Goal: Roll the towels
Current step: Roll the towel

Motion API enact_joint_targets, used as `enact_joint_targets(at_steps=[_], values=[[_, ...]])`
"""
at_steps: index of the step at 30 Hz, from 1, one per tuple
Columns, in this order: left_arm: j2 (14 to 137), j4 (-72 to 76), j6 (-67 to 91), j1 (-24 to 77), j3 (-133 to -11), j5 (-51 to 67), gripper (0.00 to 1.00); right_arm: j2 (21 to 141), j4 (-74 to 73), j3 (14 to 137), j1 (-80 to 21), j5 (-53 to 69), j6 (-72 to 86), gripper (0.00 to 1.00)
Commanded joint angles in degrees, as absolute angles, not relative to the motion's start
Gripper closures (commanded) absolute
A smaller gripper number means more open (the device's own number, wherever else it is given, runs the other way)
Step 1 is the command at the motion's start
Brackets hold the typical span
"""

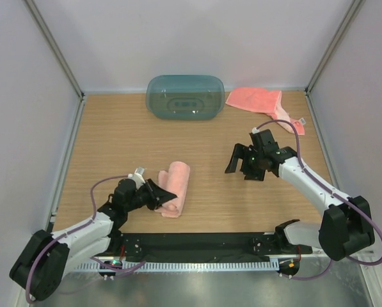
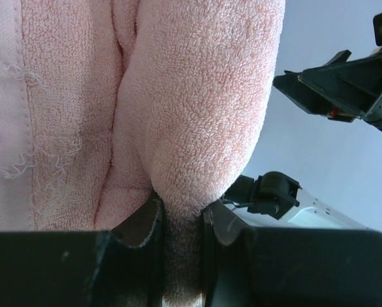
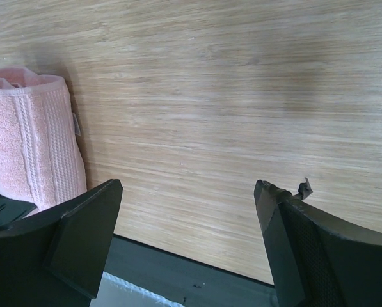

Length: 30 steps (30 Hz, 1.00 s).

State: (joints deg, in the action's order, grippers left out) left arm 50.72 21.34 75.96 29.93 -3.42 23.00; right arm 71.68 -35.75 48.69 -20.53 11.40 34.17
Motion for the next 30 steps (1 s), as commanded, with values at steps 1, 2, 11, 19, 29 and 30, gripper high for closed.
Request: enact_joint_targets(at_steps=[1,2,11,19,29,30], values=[[53.86,26.28,77.61,30.06,-3.86,28.82,1.0,70.22,-34.89,48.43,-20.74,11.25,34.01,0.08],[54.92,26.98,77.35,30.75,-4.74,28.92,1.0,70.22,-34.81,48.25,-20.74,11.16,34.1,0.08],[73.09,38.29,78.64,45.43,-12.14,17.69,1.0,66.72,-28.06,42.21,-21.27,17.99,36.47,0.08],[78.84,58.45,89.9,54.04,-1.59,0.36,1.0,58.8,-22.6,35.34,-26.27,20.13,41.21,0.05],[65.93,40.28,99.05,54.93,5.45,-8.17,1.0,68.01,3.99,27.61,-39.46,17.14,49.38,0.03],[64.09,32.77,99.4,54.93,5.01,-8.09,1.0,70.38,6.48,27.16,-39.64,17.4,49.66,0.03]])
